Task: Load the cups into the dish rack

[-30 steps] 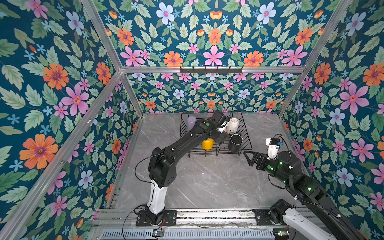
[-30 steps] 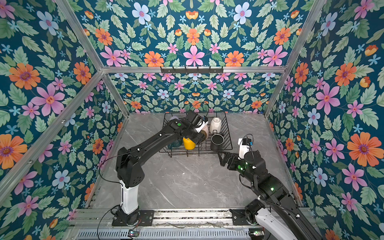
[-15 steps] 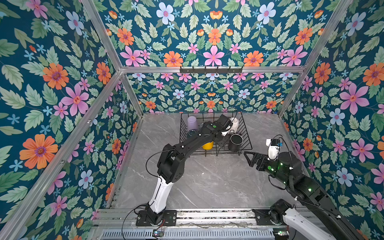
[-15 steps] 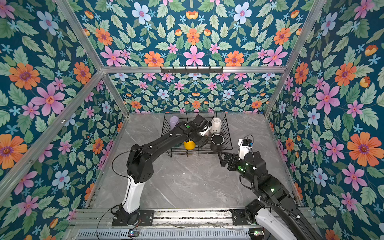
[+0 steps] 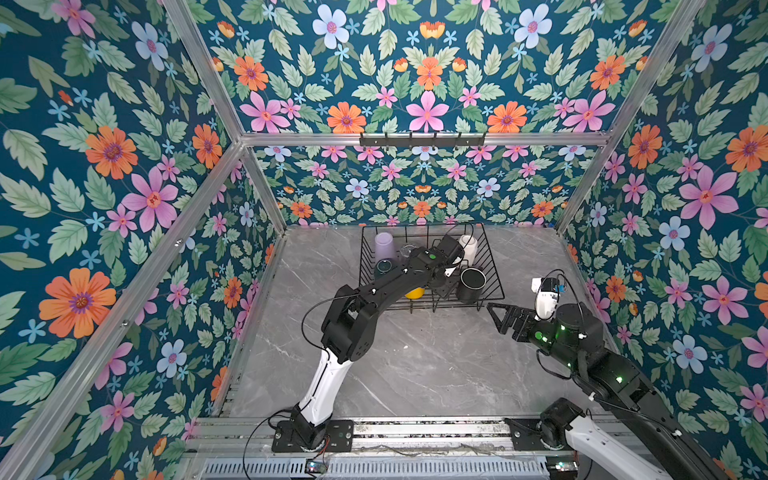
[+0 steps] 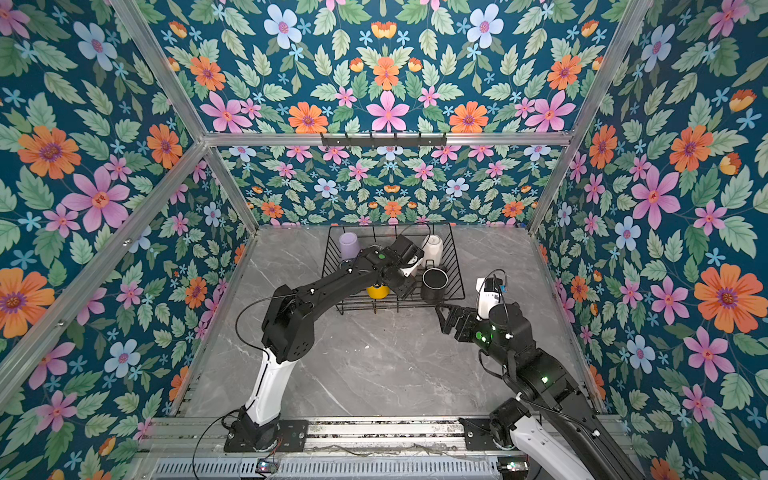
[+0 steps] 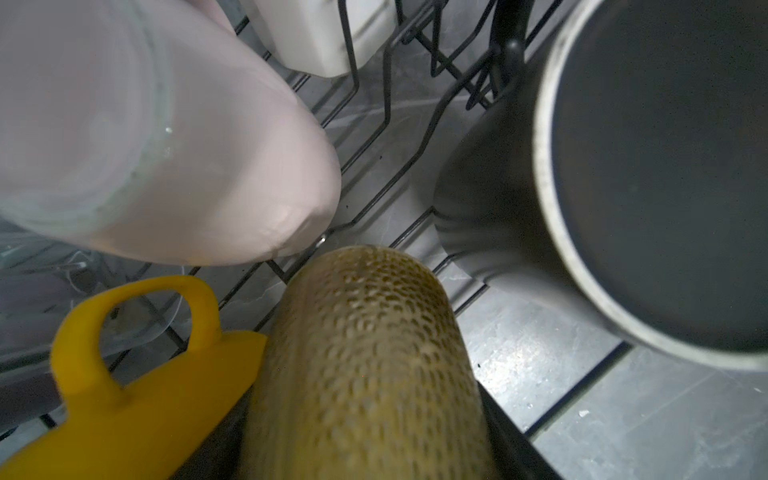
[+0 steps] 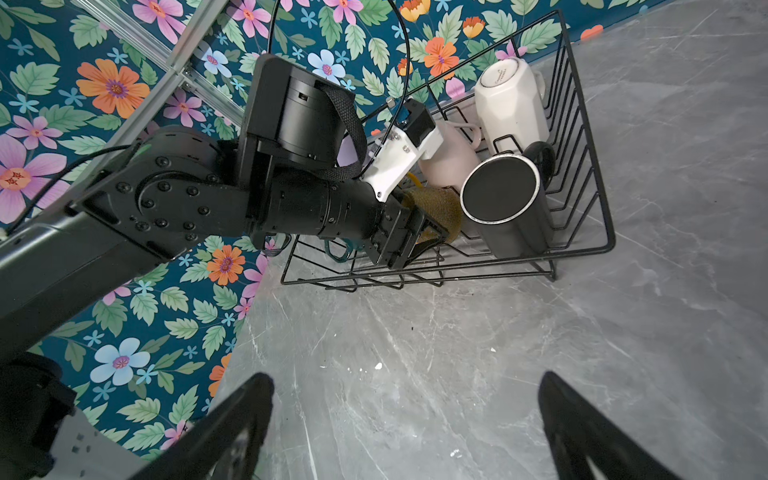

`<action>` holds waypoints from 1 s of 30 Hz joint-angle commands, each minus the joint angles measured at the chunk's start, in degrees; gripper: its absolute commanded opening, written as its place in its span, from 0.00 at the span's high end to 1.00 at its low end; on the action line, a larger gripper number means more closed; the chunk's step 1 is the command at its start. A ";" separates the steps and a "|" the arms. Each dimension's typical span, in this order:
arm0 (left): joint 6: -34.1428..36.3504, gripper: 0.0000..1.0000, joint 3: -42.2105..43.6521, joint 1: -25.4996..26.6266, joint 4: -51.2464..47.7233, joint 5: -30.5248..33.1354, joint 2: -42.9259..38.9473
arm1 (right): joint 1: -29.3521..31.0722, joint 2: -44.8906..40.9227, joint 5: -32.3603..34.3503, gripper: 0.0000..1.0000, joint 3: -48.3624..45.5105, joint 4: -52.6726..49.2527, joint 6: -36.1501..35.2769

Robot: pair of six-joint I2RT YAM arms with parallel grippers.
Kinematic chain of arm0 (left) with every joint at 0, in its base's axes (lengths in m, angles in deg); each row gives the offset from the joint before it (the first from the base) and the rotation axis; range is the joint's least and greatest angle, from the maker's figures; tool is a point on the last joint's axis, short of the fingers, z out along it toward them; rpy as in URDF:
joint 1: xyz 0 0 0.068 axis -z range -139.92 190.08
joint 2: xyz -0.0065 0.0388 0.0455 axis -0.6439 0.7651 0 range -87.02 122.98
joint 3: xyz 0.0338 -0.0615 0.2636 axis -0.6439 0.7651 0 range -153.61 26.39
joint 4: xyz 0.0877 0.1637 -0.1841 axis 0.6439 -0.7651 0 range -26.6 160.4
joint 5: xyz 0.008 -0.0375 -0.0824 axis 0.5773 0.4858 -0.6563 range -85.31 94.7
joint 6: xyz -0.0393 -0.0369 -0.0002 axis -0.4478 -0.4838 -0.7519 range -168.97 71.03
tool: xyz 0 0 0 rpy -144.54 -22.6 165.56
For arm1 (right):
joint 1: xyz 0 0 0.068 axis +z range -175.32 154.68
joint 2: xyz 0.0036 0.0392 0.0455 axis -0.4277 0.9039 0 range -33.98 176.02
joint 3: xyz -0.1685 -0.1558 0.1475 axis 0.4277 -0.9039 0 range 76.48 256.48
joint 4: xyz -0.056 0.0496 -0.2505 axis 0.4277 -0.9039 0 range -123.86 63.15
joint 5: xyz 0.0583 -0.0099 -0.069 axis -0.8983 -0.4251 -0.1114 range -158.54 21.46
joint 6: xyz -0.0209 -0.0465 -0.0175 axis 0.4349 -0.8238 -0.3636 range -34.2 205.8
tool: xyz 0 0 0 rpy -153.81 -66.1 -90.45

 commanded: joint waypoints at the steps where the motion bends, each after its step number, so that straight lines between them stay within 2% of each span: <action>1: -0.20 0.86 0.05 0.11 -0.29 0.19 0.81 | 0.06 0.05 0.20 0.01 0.14 1.01 -0.37; 4: -0.33 0.75 0.04 0.08 -0.36 0.19 1.49 | 0.02 0.01 0.20 0.01 0.23 0.97 -0.30; 10: -0.40 0.45 -0.03 0.15 -0.53 0.59 2.46 | 0.07 0.32 0.23 0.01 -0.04 1.45 -0.34; 15: -0.40 0.27 -0.21 0.05 -0.68 1.42 2.81 | 0.09 0.81 0.09 0.01 0.31 1.37 -0.57; 30: -0.66 0.06 0.57 0.07 0.69 0.73 0.25 | 0.02 -0.24 0.49 0.01 0.66 0.41 -0.66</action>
